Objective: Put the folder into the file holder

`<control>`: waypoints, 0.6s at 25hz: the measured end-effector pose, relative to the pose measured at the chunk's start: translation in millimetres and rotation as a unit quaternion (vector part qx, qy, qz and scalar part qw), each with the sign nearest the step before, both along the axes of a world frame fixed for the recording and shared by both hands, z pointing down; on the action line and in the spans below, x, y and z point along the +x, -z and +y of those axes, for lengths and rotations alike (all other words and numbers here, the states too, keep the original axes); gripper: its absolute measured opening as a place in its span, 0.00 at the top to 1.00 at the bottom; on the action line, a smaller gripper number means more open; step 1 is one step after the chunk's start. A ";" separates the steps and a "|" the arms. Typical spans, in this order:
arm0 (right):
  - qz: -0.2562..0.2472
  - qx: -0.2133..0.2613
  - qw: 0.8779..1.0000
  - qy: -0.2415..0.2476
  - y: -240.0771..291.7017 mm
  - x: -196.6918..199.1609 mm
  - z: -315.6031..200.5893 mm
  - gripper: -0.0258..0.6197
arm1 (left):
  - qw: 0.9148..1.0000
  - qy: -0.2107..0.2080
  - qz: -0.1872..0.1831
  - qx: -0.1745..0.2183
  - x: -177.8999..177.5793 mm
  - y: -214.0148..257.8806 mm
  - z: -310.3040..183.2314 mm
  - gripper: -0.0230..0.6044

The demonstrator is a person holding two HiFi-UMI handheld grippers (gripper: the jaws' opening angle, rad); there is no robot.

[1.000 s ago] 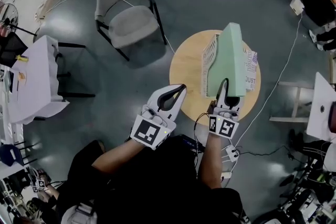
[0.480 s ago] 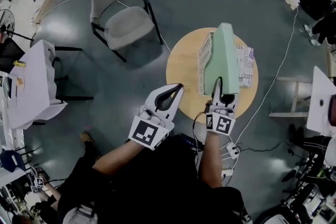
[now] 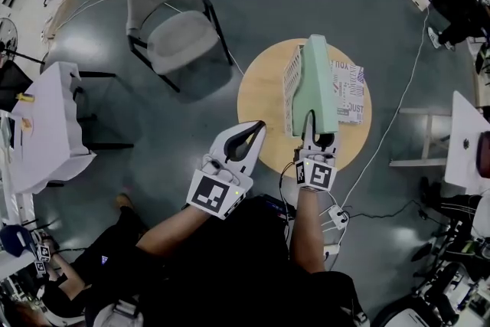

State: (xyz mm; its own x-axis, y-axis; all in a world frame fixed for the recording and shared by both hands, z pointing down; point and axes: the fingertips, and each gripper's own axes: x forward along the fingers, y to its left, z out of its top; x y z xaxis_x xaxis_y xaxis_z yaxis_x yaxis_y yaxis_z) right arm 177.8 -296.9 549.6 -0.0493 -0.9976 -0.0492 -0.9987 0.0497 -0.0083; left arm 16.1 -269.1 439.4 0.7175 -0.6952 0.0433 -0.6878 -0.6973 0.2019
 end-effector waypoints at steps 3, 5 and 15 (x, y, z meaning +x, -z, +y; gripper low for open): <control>0.004 -0.014 1.000 0.005 -4.8 -1.1 0.2 0.73 | 1.000 0.000 -0.002 0.005 0.3 2.3 1.1 0.95; 0.007 -0.024 1.000 0.007 -9.3 -0.9 0.9 0.73 | 1.000 0.001 -0.001 0.006 1.2 2.2 2.3 0.95; 0.023 -0.062 0.998 0.016 -29.7 -3.9 0.0 0.73 | 1.000 0.011 0.008 0.005 1.4 3.3 2.6 0.95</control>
